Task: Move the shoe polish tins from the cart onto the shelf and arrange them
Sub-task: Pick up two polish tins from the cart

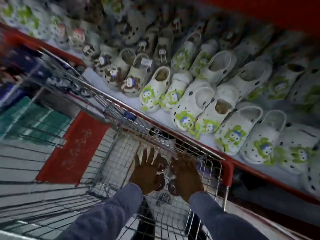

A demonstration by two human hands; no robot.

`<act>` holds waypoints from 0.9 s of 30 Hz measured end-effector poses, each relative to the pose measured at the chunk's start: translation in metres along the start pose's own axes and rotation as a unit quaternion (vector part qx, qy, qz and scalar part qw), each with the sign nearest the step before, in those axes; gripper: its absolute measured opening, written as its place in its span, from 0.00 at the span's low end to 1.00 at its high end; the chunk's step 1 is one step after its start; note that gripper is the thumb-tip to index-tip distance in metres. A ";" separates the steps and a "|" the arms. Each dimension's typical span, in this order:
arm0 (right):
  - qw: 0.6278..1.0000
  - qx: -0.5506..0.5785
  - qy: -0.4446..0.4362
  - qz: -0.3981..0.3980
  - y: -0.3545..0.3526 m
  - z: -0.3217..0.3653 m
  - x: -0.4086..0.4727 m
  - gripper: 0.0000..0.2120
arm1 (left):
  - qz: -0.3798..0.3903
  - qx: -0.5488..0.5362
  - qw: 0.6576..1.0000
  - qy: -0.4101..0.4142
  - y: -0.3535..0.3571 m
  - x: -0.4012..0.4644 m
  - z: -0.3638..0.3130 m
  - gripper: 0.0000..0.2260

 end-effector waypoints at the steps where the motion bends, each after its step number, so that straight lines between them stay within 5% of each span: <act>1: 0.999 0.003 0.015 0.041 0.025 -0.007 0.011 0.43 | 0.041 -0.022 0.999 -0.013 0.025 0.010 0.005 0.36; 4: 0.993 0.015 0.050 0.110 0.061 -0.019 0.039 0.43 | 0.116 -0.090 0.988 -0.041 0.069 0.044 0.022 0.35; 14: 0.990 -0.002 0.090 0.106 0.092 -0.025 0.075 0.28 | 0.104 -0.103 0.989 0.008 0.135 0.087 0.039 0.29; 17: 0.992 0.050 0.089 0.073 0.064 -0.017 0.071 0.26 | 0.061 -0.119 0.991 0.017 0.082 0.076 0.027 0.28; 20: 0.993 0.071 0.071 0.056 0.009 0.004 0.058 0.23 | 0.017 -0.112 0.993 0.024 0.018 0.056 0.015 0.12; 24: 0.990 0.127 0.052 0.010 -0.078 0.028 0.026 0.16 | -0.070 -0.167 0.983 -0.028 -0.064 0.016 0.017 0.22; 27: 0.986 0.162 0.020 -0.032 -0.151 0.048 -0.002 0.24 | -0.134 -0.191 0.972 -0.021 -0.139 -0.020 0.008 0.22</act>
Point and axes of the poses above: each hand's wrist, its own x-axis towards the middle knuckle, its own y-axis out of the palm, z = x × y, the point moved 6 cm from there along x, towards the middle knuckle, and after that the axes turned 6 degrees about y, right-handed, at the moved point
